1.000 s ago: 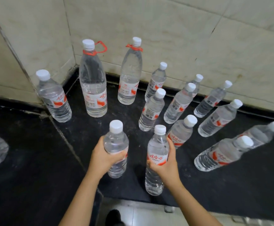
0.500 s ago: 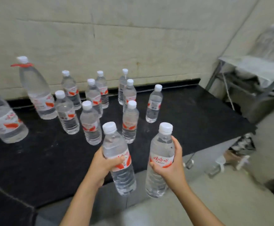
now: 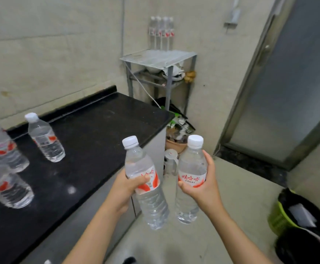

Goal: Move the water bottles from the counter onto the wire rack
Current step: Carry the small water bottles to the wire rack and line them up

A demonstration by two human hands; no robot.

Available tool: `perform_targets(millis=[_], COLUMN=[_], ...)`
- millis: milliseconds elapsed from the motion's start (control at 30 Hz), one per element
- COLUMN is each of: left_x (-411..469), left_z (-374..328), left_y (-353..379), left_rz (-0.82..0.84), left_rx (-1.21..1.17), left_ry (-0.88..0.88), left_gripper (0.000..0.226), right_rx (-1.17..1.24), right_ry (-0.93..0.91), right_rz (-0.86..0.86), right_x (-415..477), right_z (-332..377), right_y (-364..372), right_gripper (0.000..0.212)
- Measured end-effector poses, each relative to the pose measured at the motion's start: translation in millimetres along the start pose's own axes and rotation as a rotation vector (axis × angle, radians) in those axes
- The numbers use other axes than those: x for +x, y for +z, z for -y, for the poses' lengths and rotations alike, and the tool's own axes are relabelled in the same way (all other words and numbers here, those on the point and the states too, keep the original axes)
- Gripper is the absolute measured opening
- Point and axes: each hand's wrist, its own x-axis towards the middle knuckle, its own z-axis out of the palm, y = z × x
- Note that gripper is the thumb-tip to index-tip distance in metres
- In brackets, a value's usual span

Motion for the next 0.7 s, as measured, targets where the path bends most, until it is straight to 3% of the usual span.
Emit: perform_targets(millis=[367,533,700], left_x=[119.2,217.7,290.5], left_z=[18.7,24.8,27.3], left_y=[98.1,134.8,180.6], left_rz=[0.248,0.268,0.256], left_rx=[-0.042,-0.050,-0.068], left_ry=[-0.067,-0.071,-0.079], left_gripper=[0.060,0.082,0.063], right_rx=[-0.081,-0.185,-0.250], right_ry=[0.081,0.107,0.161], right_rz=[-0.139,-0.167,-0.245], right_x=[73.8,151.6,214.4], right_z=[-28.2,-50.9,-74.3], right_y=[-90.9,-129.8,-170.9], right_gripper=[0.085,0.082,0.085])
